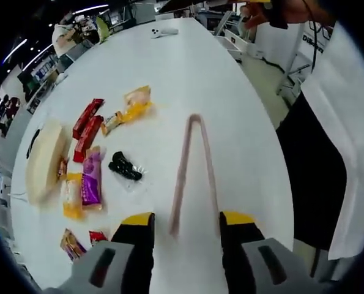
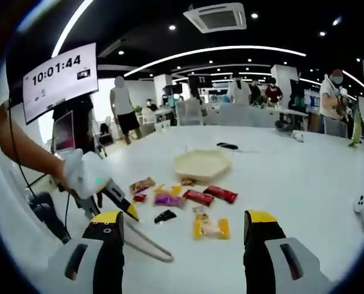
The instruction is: Place the target food into the container with the food tongs after gripping and lifting it, then release it inside without dropping or visibly crushing the food.
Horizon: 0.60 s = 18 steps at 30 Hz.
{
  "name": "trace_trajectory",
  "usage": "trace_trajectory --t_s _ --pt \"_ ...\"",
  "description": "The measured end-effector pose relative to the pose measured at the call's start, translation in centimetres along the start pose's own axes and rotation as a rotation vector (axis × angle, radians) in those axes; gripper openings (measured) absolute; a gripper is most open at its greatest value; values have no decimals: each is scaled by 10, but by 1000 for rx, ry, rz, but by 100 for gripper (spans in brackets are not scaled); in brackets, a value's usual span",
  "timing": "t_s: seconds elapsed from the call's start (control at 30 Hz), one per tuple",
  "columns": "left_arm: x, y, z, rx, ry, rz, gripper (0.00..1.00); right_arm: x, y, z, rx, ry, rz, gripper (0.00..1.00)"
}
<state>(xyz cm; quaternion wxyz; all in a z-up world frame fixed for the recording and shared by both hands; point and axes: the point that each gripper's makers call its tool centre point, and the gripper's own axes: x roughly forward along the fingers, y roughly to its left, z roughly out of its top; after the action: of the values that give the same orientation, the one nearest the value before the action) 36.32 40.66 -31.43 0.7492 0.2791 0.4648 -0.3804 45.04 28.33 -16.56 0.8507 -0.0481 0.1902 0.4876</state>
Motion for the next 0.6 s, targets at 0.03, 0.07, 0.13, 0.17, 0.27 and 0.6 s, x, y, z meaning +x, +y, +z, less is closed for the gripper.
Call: trace_trajectory --t_s 0.03,0.07,0.13,0.17,0.27,0.6 --pt "0 0 0 -1 0 -1 39 0 0 0 0 1 2 81" --pt "0 -1 0 -4 -1 -4 38 2 -1 3 -2 -4 5 81" --pt "1 -3 0 -6 -3 -11 35 3 0 6 0 -6 13 81" --pt "2 -6 1 -8 -5 -19 34 4 1 7 2 -6 21 81" --pt "2 -6 1 -21 -8 -17 33 5 6 7 -21 10 44 81" --pt "1 -8 3 -36 -19 -21 31 8 7 6 -31 28 63 81"
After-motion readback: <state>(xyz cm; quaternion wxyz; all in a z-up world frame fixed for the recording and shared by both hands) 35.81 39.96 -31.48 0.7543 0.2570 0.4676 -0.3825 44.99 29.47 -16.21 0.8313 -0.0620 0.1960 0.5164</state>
